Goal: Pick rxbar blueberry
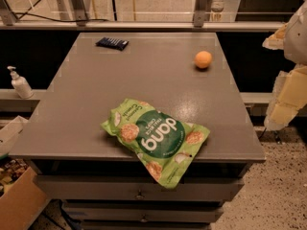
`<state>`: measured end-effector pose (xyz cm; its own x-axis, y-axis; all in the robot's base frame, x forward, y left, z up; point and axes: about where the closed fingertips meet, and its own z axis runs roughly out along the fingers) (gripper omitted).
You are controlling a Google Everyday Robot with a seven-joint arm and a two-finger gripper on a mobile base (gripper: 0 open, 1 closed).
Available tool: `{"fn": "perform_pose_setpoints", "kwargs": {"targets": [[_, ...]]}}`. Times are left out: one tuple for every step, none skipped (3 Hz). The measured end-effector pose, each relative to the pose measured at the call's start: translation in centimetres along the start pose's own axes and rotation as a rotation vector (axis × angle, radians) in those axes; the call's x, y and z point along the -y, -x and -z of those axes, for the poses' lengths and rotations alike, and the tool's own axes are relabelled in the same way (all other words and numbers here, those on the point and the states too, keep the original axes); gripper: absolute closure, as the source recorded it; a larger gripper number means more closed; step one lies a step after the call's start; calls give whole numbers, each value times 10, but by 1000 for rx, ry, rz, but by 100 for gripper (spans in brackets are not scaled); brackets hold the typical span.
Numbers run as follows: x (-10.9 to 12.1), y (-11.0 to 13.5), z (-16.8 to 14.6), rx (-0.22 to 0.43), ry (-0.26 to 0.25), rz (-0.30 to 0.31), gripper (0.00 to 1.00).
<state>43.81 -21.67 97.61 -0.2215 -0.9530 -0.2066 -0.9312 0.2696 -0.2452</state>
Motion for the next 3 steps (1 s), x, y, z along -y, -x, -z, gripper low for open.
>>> {"fn": "perform_pose_setpoints", "kwargs": {"targets": [[0, 0, 0, 0, 0, 0, 0], [6, 15, -10, 74, -8, -7, 0], [21, 46, -33, 190, -11, -45, 0]]}}
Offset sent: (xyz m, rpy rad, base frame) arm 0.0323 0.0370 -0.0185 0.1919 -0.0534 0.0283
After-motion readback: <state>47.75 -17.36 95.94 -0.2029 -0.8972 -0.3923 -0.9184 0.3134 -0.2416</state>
